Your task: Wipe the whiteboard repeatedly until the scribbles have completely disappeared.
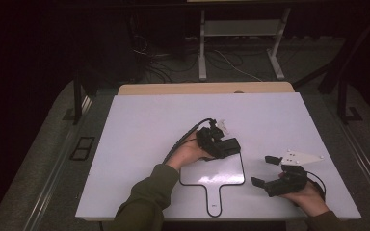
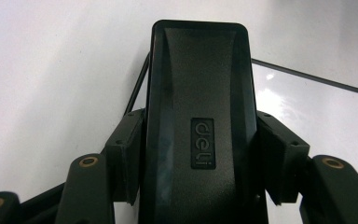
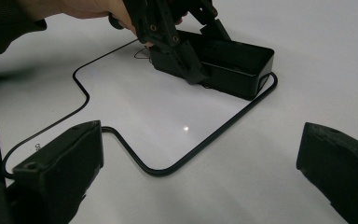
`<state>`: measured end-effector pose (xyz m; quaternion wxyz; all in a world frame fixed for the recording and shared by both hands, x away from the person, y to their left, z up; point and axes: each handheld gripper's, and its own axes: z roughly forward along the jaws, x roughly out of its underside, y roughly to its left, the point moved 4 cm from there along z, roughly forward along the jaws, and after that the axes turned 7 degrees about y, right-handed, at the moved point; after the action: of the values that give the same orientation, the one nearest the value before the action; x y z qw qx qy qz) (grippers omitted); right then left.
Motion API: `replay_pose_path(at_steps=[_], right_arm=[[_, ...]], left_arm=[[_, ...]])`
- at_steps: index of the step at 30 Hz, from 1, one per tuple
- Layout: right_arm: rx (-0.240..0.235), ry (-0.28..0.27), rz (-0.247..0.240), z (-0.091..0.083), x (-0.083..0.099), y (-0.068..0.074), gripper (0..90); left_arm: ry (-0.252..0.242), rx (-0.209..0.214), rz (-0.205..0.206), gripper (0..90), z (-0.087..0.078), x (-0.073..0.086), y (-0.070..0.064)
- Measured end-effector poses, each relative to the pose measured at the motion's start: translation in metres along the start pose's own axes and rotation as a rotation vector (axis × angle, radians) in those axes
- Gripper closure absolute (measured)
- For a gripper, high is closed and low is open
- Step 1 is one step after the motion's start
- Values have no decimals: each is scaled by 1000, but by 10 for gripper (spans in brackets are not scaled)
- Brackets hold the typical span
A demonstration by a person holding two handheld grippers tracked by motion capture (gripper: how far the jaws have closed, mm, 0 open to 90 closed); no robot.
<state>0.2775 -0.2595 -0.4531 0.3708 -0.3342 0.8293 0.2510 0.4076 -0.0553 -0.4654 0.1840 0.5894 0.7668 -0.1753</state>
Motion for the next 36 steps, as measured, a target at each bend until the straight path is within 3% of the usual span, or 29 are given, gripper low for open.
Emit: replay_pose_path(at_steps=[1, 4, 5, 11, 15, 17, 18, 24, 30, 36], right_arm=[[0, 0, 0, 0, 0, 0, 0], [-1, 3, 2, 0, 0, 0, 0], [-1, 3, 2, 0, 0, 0, 0], [-1, 5, 2, 1, 1, 0, 0], [0, 7, 2, 1, 1, 0, 0], [1, 7, 2, 1, 1, 0, 0], [2, 7, 2, 1, 1, -1, 0], [0, 9, 5, 1, 1, 0, 0], [1, 9, 8, 1, 1, 0, 0], [1, 9, 6, 2, 1, 0, 0]], left_arm=[[9, -2, 14, 394, -1, 1, 1], [-1, 2, 3, 394, -3, 5, -1], [17, 1, 23, 394, -5, 7, 0], [-12, 2, -4, 394, -10, 19, -4], [4, -3, 12, 394, -16, 28, -3], [5, -3, 10, 394, -19, 34, -4], [4, 4, -11, 394, -21, 38, -6], [11, -8, 4, 394, -31, 53, -5], [14, -11, -10, 394, -40, 70, -5], [12, -14, -15, 394, -40, 69, -5]])
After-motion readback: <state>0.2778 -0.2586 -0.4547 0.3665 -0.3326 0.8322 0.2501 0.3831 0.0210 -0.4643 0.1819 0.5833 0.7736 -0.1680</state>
